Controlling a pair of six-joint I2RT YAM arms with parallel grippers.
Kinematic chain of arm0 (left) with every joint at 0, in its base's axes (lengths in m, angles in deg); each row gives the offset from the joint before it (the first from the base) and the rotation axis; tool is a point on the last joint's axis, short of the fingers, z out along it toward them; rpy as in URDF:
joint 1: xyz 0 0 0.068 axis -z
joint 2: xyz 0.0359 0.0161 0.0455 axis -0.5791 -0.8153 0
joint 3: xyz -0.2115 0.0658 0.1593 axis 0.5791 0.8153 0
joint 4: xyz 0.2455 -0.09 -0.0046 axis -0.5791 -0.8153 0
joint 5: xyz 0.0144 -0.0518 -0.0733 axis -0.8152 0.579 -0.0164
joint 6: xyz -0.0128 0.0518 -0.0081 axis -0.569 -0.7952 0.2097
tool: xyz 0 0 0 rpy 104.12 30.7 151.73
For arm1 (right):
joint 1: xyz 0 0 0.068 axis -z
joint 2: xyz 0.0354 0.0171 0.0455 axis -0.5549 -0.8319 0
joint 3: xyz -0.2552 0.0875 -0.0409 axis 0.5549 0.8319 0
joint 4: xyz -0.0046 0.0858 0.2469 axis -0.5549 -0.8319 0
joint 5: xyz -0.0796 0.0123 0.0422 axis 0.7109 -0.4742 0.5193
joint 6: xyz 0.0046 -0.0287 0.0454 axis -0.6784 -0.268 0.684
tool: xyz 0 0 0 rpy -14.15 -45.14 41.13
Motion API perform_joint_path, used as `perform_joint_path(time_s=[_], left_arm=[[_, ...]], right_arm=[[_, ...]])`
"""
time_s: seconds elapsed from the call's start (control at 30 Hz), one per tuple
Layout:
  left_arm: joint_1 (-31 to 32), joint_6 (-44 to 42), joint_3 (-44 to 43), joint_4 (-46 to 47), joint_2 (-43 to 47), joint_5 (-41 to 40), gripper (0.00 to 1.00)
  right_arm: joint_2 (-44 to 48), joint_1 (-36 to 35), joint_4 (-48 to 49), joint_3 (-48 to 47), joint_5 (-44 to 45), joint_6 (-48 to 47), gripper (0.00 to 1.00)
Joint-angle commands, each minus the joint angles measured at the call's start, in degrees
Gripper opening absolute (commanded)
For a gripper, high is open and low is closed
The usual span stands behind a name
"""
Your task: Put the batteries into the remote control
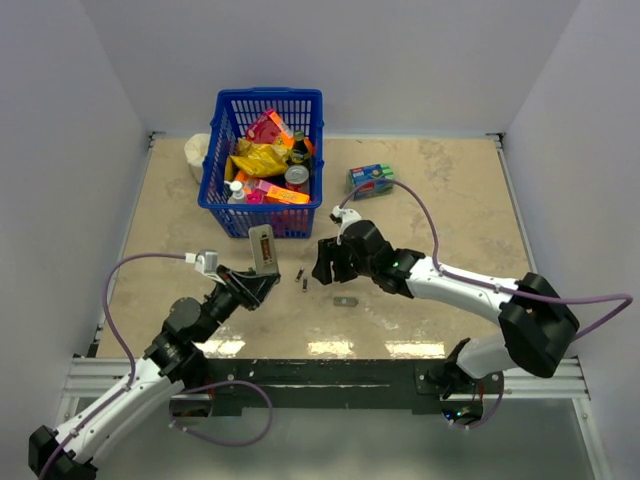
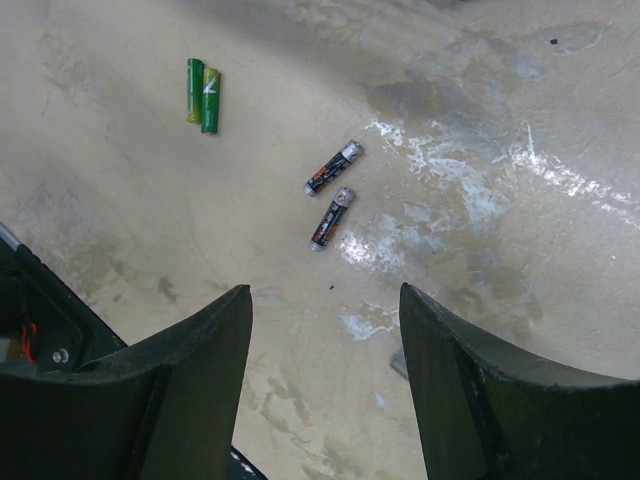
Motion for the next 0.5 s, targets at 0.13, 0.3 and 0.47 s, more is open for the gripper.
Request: perform_joint_path(time_s=[0.13, 0.3, 0.47], left_arm=[[-0.22, -1.61, -0.40, 5.35, 0.80, 4.06, 0.00], [-0.22, -4.16, -0.75, 6.06, -0.61, 6.97, 0.00], [-0.22, -7.06, -2.86, 5.45, -3.68, 8.28, 0.00]], right_arm=[[-1.66, -1.08, -2.76, -6.01, 3.58, 5.73, 0.58], [-2.65, -3.10, -4.81, -8.39, 3.68, 8.10, 0.55], [4.91, -3.10, 0.38, -6.81, 2.01, 11.00, 0.57]])
